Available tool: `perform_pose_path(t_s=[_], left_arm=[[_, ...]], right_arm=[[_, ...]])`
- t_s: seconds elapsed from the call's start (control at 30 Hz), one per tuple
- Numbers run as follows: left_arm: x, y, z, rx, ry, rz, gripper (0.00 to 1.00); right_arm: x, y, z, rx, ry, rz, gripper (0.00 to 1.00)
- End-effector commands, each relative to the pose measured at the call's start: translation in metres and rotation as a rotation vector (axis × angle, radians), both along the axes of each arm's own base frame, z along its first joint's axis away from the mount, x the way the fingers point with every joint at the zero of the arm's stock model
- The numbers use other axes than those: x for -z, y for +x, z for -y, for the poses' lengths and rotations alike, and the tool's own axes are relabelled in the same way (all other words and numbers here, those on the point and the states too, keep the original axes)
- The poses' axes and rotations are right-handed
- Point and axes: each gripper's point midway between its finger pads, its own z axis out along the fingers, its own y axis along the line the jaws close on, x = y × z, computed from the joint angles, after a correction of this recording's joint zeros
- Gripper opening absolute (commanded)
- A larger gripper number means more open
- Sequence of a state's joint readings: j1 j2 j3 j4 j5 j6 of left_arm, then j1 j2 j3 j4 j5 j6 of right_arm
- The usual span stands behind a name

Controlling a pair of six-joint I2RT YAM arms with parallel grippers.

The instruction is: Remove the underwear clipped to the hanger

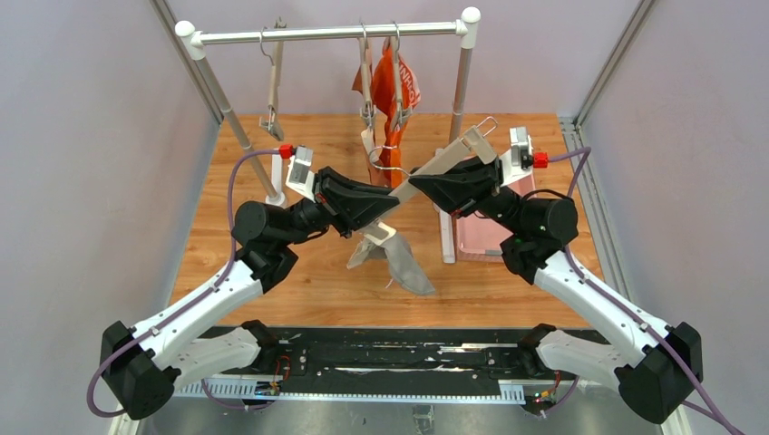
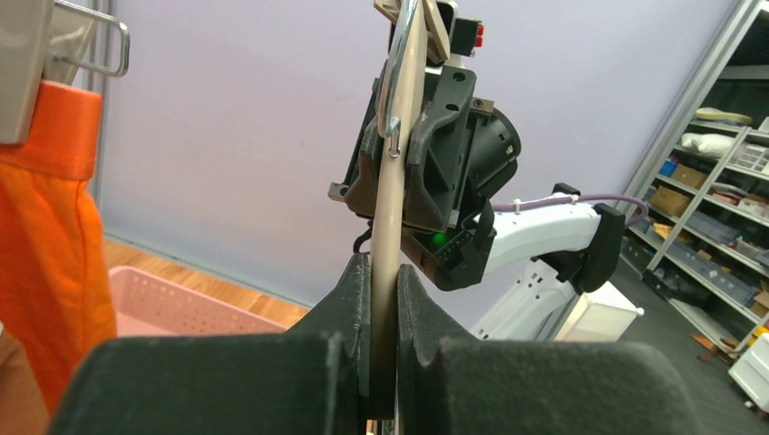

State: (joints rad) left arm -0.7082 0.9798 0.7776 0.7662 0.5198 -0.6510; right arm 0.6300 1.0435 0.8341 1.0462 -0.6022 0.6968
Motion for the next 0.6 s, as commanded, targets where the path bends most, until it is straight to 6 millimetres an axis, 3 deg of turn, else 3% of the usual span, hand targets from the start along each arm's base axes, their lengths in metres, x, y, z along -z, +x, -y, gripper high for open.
perform_pose_path(t_s=[0.0,0.13,0.27,0.57], left_arm=[[-0.014,-0.008,-0.002,0.015,-0.044,0.02,0.01],[-0.008,-0.006,-0.003,0.001,-0.045,0.001,0.07],[-0.004,-0.007,-0.006,-0.011,-0.032,0.002,0.25],[0.018,-0.004,-0.023,-0.148,0.094,0.035,0.48]], right_arm=[[-0.013,-0.003,0.001,0.042,0.012,0.093,0.01],[-0.014,-0.01,0.006,0.046,0.031,0.131,0.01],[-0.017,-0.016,0.009,0.036,0.039,0.141,0.01],[-0.029,-0.041,0.012,-0.042,0.039,0.175,0.0]])
